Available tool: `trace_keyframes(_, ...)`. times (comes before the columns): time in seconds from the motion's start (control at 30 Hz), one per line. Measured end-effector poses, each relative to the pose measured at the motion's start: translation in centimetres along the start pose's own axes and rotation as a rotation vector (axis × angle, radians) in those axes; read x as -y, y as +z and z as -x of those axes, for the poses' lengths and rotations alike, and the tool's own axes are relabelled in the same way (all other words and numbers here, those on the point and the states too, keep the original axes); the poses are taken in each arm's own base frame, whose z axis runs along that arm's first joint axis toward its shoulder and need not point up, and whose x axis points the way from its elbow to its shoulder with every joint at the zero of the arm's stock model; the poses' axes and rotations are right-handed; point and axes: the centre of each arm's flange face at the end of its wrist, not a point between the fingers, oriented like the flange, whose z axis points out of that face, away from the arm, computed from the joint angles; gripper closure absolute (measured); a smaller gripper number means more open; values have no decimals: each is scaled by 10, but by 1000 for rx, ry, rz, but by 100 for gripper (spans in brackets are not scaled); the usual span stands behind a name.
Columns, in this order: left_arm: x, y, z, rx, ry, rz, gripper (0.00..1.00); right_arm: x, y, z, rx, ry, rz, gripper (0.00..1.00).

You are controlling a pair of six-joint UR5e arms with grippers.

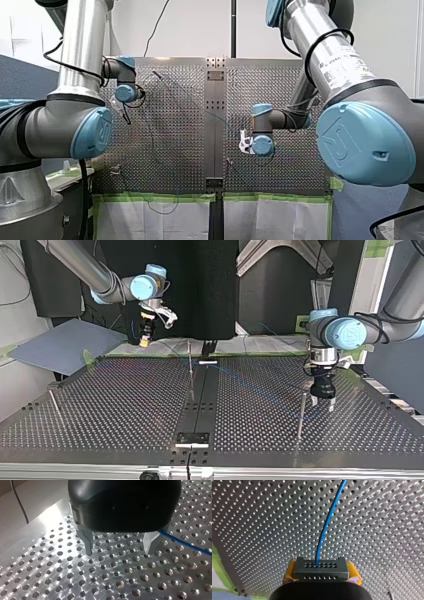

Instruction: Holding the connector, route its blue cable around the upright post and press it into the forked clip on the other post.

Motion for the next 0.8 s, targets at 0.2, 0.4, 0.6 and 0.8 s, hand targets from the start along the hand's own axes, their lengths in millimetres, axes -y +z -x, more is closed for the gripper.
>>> trace_keyframes(0.2,0,0,0,0,-8,-1,0,-7,-13,28,23,9,1,100)
trace_keyframes(0.4,0,0,0,1,-16,-2,0,-14,-31,67,67,6,-1,100)
trace_keyframes(0.6,0,1,1,9,-30,-7,0,-22,-52,108,116,-8,-3,100)
trace_keyframes(0.8,0,2,1,3,-41,-18,0,-33,-75,143,163,-20,1,100)
